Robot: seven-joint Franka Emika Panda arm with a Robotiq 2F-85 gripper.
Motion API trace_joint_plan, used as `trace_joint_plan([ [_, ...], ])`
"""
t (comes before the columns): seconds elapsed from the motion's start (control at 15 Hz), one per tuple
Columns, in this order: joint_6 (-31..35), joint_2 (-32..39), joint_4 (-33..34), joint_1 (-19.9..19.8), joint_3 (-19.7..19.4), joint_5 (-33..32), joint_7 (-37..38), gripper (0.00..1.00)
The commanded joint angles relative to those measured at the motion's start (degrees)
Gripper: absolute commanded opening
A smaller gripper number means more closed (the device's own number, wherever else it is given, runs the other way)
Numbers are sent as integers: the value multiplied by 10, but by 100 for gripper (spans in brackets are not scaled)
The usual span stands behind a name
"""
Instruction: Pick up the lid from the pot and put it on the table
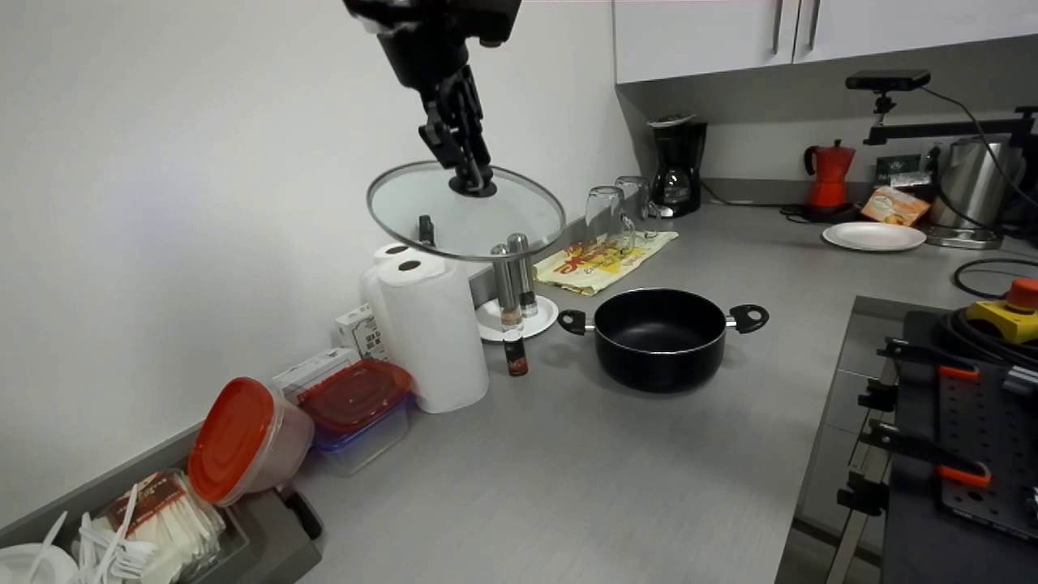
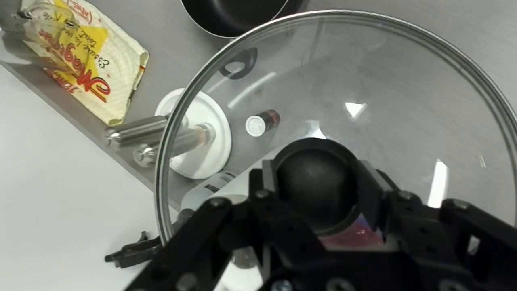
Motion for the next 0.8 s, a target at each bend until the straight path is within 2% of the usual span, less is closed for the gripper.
trace_joint_plan([
  [0.0,-10,75,56,16,-4,-2,-30,24],
  [0.4,-11,179,68,26,-10,14,-38,24],
  [0.73,-13,264,77,55,-16,15,-12,24],
])
